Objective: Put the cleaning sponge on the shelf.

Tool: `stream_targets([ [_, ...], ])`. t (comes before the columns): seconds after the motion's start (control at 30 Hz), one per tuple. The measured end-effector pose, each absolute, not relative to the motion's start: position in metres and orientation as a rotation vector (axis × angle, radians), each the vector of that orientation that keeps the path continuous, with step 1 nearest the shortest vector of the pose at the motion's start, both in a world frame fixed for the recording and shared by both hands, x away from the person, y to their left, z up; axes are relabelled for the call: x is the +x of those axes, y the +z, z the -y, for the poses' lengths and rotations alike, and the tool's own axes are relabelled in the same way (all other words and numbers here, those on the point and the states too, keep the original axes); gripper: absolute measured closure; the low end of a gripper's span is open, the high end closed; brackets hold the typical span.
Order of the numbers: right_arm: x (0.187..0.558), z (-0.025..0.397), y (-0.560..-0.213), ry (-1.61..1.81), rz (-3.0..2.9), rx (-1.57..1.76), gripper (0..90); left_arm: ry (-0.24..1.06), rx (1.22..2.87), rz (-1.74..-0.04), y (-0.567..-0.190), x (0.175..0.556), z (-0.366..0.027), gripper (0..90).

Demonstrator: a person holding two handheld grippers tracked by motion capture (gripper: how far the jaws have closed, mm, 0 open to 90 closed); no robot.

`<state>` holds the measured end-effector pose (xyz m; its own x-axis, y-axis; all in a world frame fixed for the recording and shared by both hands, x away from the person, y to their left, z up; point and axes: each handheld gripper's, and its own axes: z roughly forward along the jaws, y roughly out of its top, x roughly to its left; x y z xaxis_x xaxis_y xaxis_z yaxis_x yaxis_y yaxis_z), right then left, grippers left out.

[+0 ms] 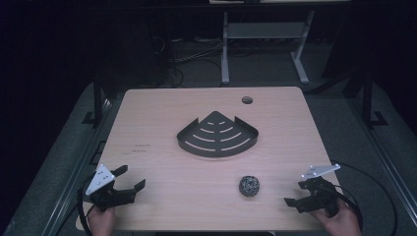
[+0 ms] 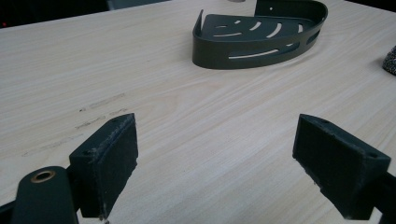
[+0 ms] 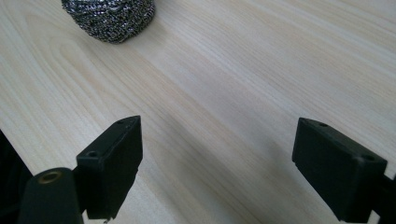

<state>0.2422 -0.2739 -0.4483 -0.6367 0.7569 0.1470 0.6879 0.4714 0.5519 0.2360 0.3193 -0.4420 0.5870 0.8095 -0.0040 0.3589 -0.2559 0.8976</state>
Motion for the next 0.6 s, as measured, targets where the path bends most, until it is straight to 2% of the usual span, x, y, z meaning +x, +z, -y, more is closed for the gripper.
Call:
stream_targets([
  [0.6,0.244,0.256,-0.444,0.864,-2.640,1.204,15.6,0.588,1.850,-0.944,-0.442,0.236,-0.319,13.5],
])
